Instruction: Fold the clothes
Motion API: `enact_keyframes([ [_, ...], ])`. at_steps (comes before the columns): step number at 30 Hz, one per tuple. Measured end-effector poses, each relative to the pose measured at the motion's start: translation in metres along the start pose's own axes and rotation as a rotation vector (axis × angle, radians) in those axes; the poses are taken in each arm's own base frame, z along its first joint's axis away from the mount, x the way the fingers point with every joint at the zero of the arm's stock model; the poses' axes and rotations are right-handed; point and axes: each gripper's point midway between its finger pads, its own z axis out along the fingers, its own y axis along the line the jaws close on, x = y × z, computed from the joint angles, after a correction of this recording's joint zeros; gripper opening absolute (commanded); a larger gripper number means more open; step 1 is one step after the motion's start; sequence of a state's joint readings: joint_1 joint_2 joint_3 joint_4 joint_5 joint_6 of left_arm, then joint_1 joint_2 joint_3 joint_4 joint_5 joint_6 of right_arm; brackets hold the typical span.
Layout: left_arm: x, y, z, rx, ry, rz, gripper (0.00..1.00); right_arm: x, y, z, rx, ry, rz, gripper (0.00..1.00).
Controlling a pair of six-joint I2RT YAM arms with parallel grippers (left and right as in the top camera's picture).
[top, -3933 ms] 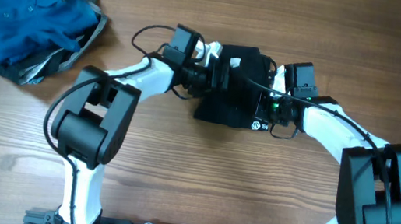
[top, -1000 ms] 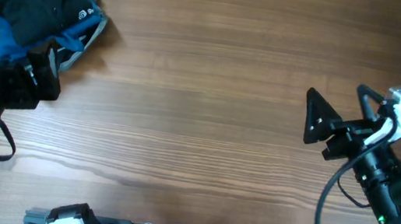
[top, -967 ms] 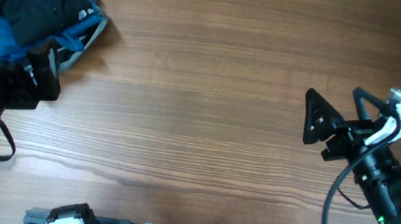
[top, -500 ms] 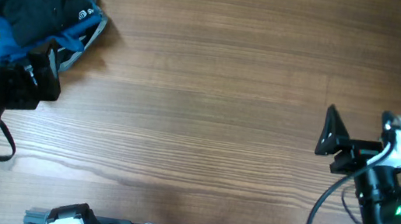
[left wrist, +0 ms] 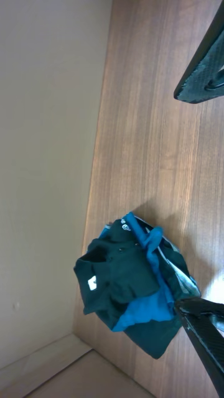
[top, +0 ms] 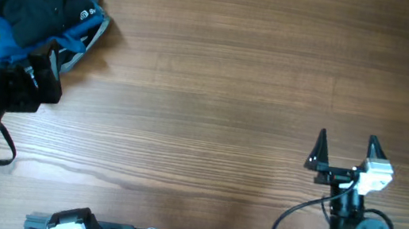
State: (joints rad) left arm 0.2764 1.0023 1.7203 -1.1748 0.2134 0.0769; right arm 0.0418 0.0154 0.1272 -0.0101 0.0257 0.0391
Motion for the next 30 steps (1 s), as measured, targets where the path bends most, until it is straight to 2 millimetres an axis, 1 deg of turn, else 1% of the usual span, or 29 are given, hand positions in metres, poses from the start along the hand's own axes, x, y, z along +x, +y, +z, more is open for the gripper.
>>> enact_keyframes([
  [1,0.000,0.000,0.000,0.000,0.000,0.000,1.00,0.007,0.001,0.003,-0.007,-0.033,0.001,1.00],
  [2,0.000,0.000,0.000,0.000,0.000,0.000,1.00,0.029,0.001,0.005,-0.010,0.012,0.000,1.00],
  [3,0.000,0.000,0.000,0.000,0.000,0.000,1.00,0.045,0.001,0.005,-0.015,0.062,-0.001,1.00],
  [4,0.000,0.000,0.000,0.000,0.000,0.000,1.00,0.046,0.002,0.005,-0.021,0.066,-0.001,1.00],
  [6,0.000,0.000,0.000,0.000,0.000,0.000,1.00,0.056,0.002,0.004,-0.021,0.106,-0.001,1.00],
  [23,0.000,0.001,0.000,-0.014,0.001,0.006,1.00,0.056,0.002,0.004,-0.021,0.107,-0.001,1.00],
  [26,0.007,0.005,-0.004,-0.068,0.018,0.026,1.00,0.056,0.002,0.004,-0.021,0.107,-0.001,1.00],
  [27,0.008,0.005,-0.004,-0.069,0.005,0.018,1.00,0.056,0.002,0.004,-0.021,0.107,-0.001,1.00],
  [28,0.005,0.004,-0.003,-0.068,-0.038,0.003,1.00,0.056,0.002,0.004,-0.021,0.107,-0.001,1.00],
  [30,0.007,0.006,0.005,-0.067,-0.151,-0.029,1.00,0.056,0.002,0.004,-0.021,0.107,-0.001,1.00],
])
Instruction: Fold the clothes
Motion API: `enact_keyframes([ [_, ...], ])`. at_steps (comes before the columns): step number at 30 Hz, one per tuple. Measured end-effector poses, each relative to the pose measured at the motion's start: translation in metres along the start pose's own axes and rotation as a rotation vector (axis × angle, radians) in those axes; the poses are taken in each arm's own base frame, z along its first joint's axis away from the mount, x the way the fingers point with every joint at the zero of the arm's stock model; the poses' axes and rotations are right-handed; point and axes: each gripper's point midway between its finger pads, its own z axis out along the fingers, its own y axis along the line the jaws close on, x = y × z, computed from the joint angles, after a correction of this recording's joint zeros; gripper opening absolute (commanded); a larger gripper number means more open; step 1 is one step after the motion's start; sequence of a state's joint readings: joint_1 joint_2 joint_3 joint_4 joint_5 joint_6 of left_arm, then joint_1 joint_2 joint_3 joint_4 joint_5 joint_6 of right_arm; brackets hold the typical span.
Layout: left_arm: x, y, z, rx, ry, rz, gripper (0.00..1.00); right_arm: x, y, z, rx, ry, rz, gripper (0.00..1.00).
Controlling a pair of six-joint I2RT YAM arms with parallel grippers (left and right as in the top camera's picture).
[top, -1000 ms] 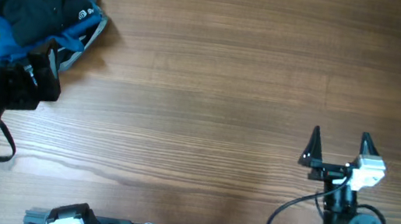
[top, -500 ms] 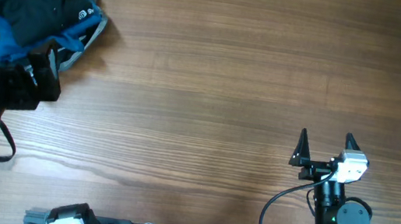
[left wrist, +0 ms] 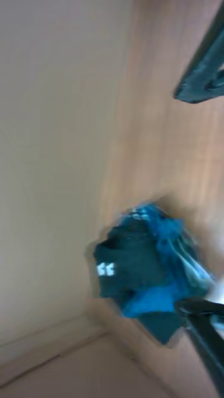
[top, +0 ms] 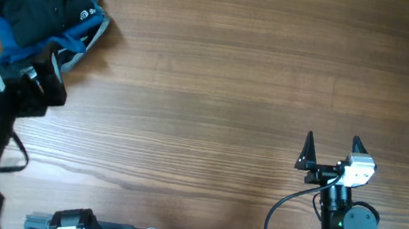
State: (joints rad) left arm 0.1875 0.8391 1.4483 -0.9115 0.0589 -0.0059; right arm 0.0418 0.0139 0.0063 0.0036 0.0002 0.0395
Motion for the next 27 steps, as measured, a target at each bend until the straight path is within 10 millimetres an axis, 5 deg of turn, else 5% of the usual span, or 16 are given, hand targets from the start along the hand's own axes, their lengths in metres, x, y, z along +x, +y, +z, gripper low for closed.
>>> enact_keyframes([
  [2,0.009,0.001,0.005,0.005,-0.093,-0.015,1.00,0.000,0.000,0.000,0.000,0.000,0.000,1.00],
  [8,0.096,0.004,0.013,0.054,-0.278,-0.057,1.00,0.000,0.000,0.000,0.000,0.002,0.000,1.00],
  [13,0.133,0.005,0.015,0.089,-0.438,-0.065,1.00,0.001,0.000,0.000,0.000,0.003,0.000,1.00],
  [17,0.163,0.007,0.039,0.111,-0.556,-0.058,1.00,0.001,0.000,0.000,0.000,0.003,0.000,1.00],
  [27,0.247,0.015,0.079,0.080,-0.255,-0.083,1.00,0.001,0.000,0.000,0.000,0.003,0.000,1.00],
])
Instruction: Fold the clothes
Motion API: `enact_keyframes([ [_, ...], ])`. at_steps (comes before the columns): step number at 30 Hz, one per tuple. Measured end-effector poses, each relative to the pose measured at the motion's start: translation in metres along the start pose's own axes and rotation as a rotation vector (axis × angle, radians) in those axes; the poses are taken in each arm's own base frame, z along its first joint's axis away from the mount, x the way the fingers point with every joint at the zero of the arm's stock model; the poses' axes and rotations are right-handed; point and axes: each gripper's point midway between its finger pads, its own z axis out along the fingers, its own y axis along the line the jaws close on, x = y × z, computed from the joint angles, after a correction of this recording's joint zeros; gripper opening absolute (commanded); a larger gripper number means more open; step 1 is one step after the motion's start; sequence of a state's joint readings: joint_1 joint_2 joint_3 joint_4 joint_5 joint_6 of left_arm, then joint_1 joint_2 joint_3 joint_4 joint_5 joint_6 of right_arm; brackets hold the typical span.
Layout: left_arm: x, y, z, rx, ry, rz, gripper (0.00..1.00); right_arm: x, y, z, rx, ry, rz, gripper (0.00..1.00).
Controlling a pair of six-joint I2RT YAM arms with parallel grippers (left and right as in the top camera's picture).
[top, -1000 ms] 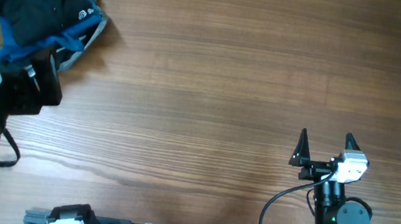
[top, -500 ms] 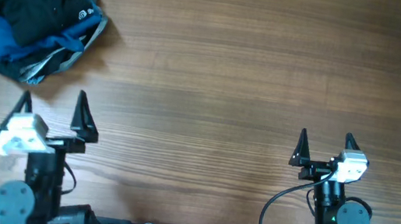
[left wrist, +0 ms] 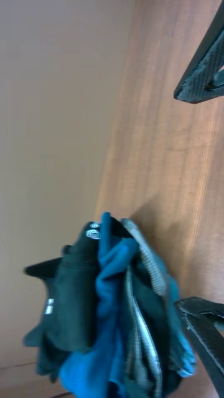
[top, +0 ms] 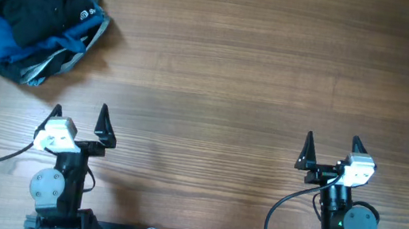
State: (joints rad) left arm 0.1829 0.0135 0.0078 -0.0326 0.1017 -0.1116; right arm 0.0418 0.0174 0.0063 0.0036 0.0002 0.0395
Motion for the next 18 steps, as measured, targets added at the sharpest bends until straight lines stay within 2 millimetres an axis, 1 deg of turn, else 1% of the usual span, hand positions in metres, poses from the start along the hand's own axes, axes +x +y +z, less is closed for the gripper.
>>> enact_keyframes([
  [1,0.0067,0.0012,-0.0001,-0.005,0.028,-0.003,1.00,0.0001,0.0000,0.0000,0.000,0.000,0.000,1.00],
  [18,0.0064,0.0012,-0.0001,-0.005,0.027,-0.003,1.00,0.0001,0.0000,0.0000,0.000,0.000,0.000,1.00],
])
